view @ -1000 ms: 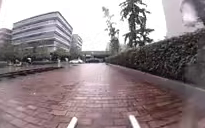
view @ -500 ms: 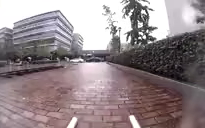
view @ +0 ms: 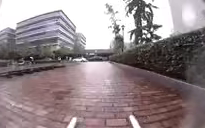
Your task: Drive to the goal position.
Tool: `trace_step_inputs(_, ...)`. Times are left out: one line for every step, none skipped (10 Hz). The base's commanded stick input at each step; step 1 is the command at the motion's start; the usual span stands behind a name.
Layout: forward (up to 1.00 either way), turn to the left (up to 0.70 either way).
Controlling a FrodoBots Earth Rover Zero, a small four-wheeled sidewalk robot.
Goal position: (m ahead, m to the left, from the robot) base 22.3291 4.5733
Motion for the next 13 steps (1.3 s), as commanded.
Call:
trace_step_inputs(0.7, 0.0)
trace_step_inputs(0.7, 0.0)
trace_step_inputs(0.7, 0.0)
trace_step_inputs(0.7, 0.0)
trace_step_inputs(0.7, 0.0)
trace_step_inputs(0.7, 0.0)
trace_step_inputs(0.7, 0.0)
trace_step_inputs(0.7, 0.0)
trace_step_inputs(0.7, 0.0)
trace_step_inputs(0.7, 0.0)
trace_step_inputs(0.7, 0.0)
trace_step_inputs(0.7, 0.0)
trace_step_inputs(0.7, 0.0)
